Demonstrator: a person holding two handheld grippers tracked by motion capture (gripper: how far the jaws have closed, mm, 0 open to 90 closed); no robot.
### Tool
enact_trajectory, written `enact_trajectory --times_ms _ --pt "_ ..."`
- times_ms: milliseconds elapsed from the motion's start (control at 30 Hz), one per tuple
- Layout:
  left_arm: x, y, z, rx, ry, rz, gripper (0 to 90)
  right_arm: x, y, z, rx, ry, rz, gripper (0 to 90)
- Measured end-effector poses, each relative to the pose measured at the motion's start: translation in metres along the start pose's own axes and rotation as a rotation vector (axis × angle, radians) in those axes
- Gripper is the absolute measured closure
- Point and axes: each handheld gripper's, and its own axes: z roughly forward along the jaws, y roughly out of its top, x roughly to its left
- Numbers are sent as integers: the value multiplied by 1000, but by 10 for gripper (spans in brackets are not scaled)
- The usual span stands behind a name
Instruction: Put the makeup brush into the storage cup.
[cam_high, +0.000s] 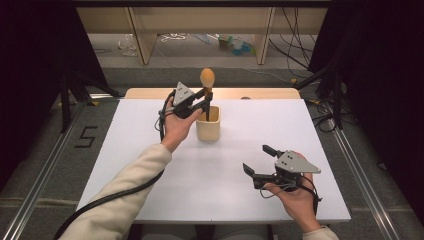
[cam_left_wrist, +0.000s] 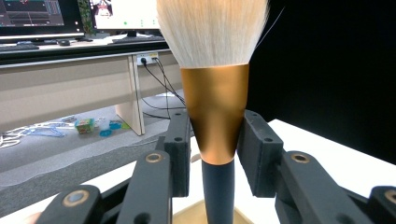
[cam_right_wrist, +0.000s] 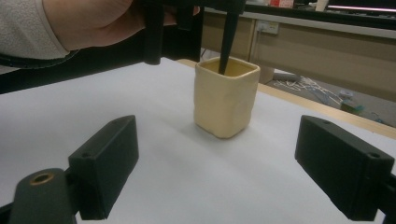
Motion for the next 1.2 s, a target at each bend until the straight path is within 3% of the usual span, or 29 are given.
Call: enact_trajectory --times_ms 67,100,233,567,600,667,833,967,1000,1200 --pt "1 0 0 1 2 4 660 -1 1 -3 32 -10 -10 144" --pt "1 -1 0 1 3 2 660 0 0 0 7 -13 -8 144" --pt "1 -1 1 3 4 2 660 -1 0 0 -4 -17 -23 144" --pt "0 -5 2 7 3 6 660 0 0 0 5 -14 -8 144" --pt "-1 -6 3 6 2 -4 660 -1 1 -3 31 -8 -8 144" --pt "-1 -6 3 8 1 -6 659 -1 1 -3 31 -8 -11 144" --pt "-1 -7 3 9 6 3 659 -1 0 0 -6 -17 -28 144" --pt "-1 -9 4 11 8 7 659 0 0 0 7 -9 -10 144" --pt "-1 -9 4 12 8 0 659 -1 0 1 -5 -14 -29 144" --pt "-1 -12 5 15 9 -4 659 -1 0 0 -4 -15 -28 144"
